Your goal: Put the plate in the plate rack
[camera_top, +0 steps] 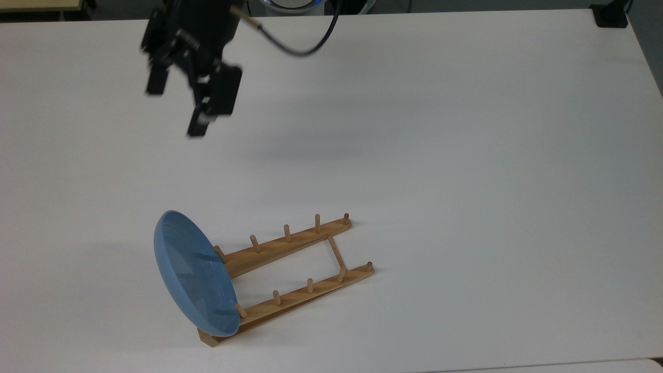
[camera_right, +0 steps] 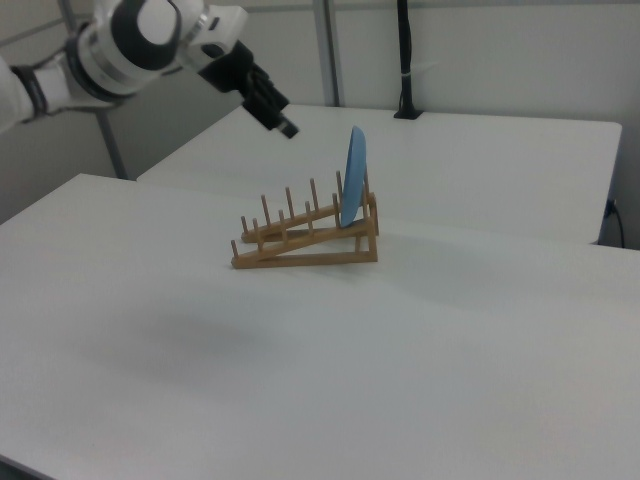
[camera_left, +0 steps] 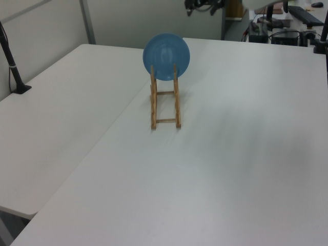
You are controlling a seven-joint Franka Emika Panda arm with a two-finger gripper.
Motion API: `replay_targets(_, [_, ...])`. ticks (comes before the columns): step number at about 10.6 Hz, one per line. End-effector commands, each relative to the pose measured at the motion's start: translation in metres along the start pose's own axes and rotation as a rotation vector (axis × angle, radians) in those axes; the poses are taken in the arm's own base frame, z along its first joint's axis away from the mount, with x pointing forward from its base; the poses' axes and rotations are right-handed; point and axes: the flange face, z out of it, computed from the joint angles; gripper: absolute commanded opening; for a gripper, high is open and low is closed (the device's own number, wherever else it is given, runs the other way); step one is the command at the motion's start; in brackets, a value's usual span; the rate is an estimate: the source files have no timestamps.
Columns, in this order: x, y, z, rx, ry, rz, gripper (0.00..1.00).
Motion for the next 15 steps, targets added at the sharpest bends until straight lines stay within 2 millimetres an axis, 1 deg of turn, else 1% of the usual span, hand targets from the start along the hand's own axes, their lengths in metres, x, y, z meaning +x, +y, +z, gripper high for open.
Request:
replay_targets(1, [-0.027,0.025,-0.061,-0.04,-0.276,0.073,1.0])
replay_targets(3, [-0.039,0.038,-0.085,-0.059,-0.412,0.106,1.0])
replay_targets(4, [-0.046,0.049,-0.097,-0.056,-0.455,0.105,1.0])
replay_targets(5, [-0.064,0.058,-0.106,-0.025,-0.489,-0.008,1.0])
replay_targets(6, [-0.071,0.06,-0.103,0.004,-0.521,-0.1,1.0])
replay_targets(8, [-0.071,0.062,-0.099,0.055,-0.54,-0.26,1.0])
replay_targets(9, [-0.072,0.063,-0.097,0.083,-0.54,-0.367,1.0])
replay_targets(10, [-0.073,0.064,-0.093,0.121,-0.542,-0.526,1.0])
replay_targets(12, [-0.062,0.078,-0.087,0.174,-0.55,-0.783,1.0])
replay_targets(13, [-0.059,0.087,-0.083,0.183,-0.574,-0.872,1.0])
replay_targets(15, [-0.055,0.099,-0.086,0.205,-0.621,-1.002,1.0])
